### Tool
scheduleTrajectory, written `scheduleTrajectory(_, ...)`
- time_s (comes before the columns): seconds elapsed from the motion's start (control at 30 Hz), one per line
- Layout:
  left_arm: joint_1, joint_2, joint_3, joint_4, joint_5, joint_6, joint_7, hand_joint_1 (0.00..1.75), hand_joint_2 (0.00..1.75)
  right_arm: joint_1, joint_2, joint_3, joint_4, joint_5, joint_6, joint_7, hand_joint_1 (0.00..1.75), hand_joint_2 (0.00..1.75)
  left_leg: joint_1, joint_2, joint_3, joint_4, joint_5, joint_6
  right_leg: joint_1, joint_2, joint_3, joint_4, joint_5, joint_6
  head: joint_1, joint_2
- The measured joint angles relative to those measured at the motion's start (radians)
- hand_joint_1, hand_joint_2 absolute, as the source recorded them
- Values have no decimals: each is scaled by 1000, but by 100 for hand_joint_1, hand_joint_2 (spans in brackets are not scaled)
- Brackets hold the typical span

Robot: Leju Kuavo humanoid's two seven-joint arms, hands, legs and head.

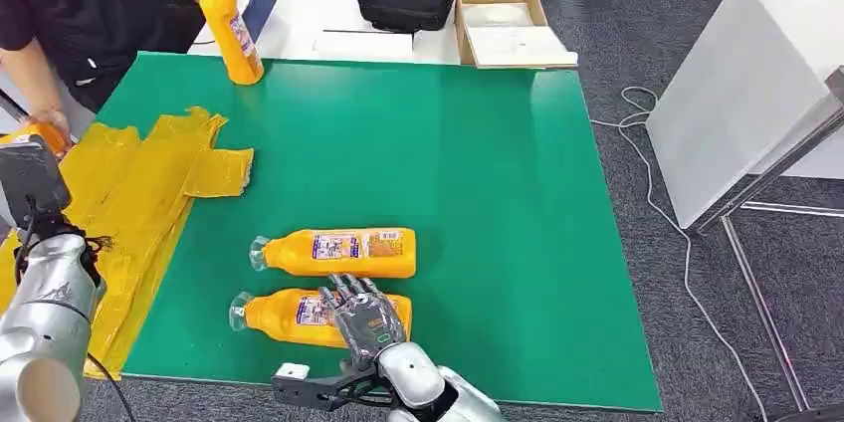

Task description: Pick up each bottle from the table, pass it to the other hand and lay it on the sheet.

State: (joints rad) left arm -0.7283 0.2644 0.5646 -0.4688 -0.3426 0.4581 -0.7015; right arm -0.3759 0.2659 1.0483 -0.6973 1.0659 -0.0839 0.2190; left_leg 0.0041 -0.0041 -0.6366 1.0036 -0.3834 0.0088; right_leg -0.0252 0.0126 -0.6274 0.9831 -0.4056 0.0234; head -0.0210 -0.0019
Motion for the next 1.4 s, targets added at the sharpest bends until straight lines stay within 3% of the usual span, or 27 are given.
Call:
scheduleTrajectory(0.03,0,0,6,0,0,-3,0,0,0,1,0,1,3,11,0,6,171,175,0,0,1,0,0,0,0,0,-1,0,0,0,0,0)
scheduleTrajectory(0.1,2,0,17,-1,0,-6,0,0,0,1,0,2,7,29,0,13,164,175,1,0,1,0,0,0,0,0,-2,0,0,0,0,0)
scheduleTrajectory(0.3,8,0,37,-2,-3,-11,0,0,0,1,0,2,9,44,3,14,169,175,2,-1,2,0,1,-1,0,0,8,0,1,1,0,0)
scheduleTrajectory(0.57,7,0,45,-2,-8,-18,0,0,0,0,0,0,9,41,3,9,175,175,2,0,2,0,0,-1,0,0,7,0,1,1,0,0)
scheduleTrajectory(0.6,7,0,46,-2,-10,-24,0,0,0,0,-1,-3,9,31,4,-1,175,175,2,-1,3,0,0,-1,0,0,-1,0,0,1,0,0)
scheduleTrajectory(0.77,-7,-11,47,1,-11,-81,0,0,0,-6,-16,-60,-49,-113,83,-107,175,175,2,0,6,0,-2,-4,0,1,1,0,-2,-2,0,0)
scheduleTrajectory(0.97,-24,-28,47,4,-5,-104,0,0,0,19,-49,-122,-154,-162,153,-116,175,175,2,0,5,0,0,-3,0,1,10,0,2,-2,0,0)
scheduleTrajectory(1.1,-28,-41,51,5,45,-217,22,0,0,39,-76,-183,-262,-300,237,-194,173,175,2,0,2,1,0,-3,1,1,7,0,2,-2,0,0)
scheduleTrajectory(1.13,-28,-48,52,5,61,-254,29,0,175,46,-86,-204,-304,-344,271,-217,171,175,2,0,0,1,0,-3,1,1,7,1,2,-2,0,0)
scheduleTrajectory(1.4,67,-125,40,-132,234,-564,43,0,175,-43,-135,-408,-541,-445,351,-261,171,175,0,0,-5,1,1,-1,0,1,6,1,3,0,0,0)
